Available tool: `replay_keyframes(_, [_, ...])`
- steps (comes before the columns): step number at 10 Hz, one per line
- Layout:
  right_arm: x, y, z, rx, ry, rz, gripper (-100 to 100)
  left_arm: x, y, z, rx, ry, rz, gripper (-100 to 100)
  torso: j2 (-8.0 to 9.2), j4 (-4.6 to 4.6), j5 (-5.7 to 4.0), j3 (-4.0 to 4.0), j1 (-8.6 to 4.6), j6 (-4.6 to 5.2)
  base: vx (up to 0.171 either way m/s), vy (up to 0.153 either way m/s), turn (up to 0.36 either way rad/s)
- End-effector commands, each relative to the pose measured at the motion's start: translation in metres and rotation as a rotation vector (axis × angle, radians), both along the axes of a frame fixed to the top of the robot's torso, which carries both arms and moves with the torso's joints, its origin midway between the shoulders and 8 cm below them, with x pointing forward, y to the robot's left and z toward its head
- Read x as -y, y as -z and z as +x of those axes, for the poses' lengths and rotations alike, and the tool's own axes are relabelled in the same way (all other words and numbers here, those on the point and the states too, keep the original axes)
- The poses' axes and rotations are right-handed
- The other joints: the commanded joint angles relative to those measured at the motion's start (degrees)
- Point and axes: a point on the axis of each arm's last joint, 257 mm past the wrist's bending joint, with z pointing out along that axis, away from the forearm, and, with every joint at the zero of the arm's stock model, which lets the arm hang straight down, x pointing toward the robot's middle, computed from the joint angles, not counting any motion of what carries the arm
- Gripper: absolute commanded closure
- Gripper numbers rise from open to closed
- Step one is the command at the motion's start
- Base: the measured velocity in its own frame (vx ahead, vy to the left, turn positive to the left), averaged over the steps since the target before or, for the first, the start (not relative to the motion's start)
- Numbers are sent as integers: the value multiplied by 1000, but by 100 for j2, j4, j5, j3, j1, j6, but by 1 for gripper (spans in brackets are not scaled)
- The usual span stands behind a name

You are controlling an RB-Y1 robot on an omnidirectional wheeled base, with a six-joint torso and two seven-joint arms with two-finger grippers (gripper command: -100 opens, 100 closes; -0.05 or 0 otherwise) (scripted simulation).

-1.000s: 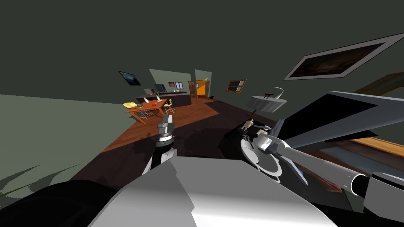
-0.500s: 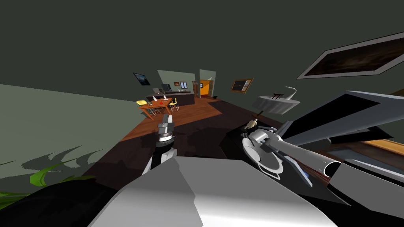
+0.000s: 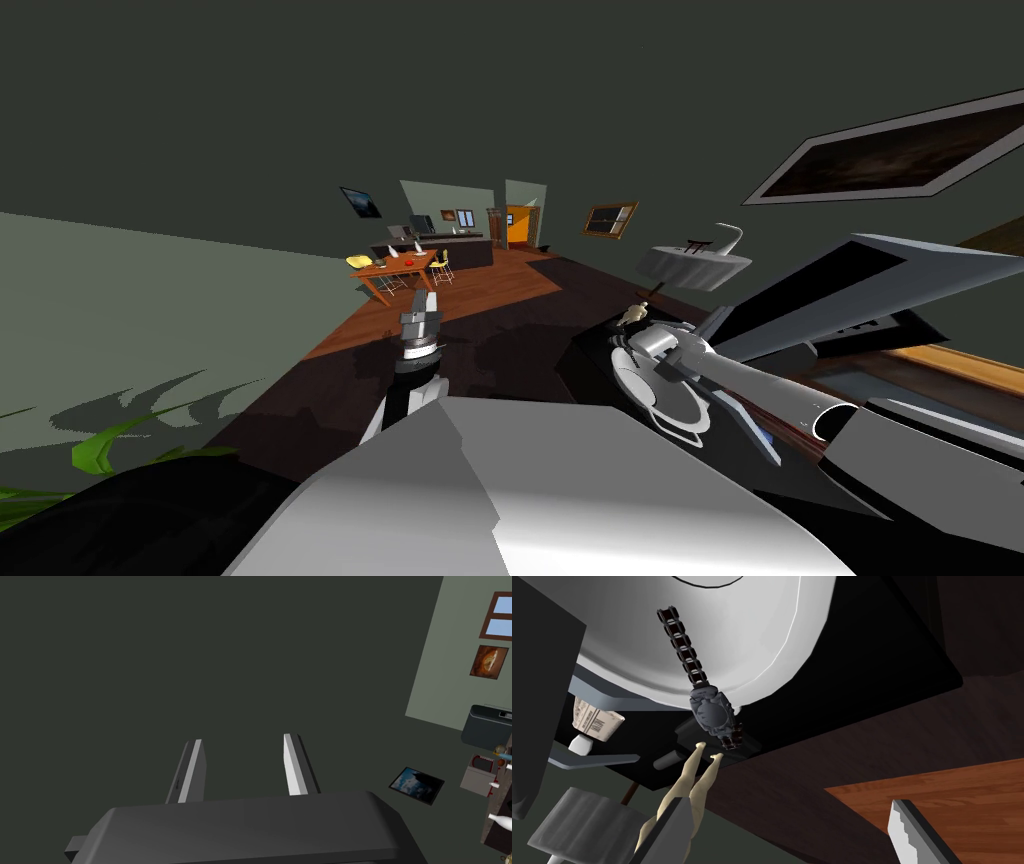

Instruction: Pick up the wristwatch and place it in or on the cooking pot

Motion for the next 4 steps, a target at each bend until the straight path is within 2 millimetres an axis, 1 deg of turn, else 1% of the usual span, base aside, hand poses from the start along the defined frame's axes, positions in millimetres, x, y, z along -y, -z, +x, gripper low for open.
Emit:
replay_keyframes(1, [0, 0, 0, 0, 0, 0, 0, 0, 0, 0, 0, 0, 0, 0, 0, 0, 0, 0, 0, 0, 0, 0, 0])
replay_keyframes(4, [0, 0, 0, 0, 0, 0, 0, 0, 0, 0, 0, 0, 0, 0, -1, 0, 0, -1, 0, 0, 0, 0, 0])
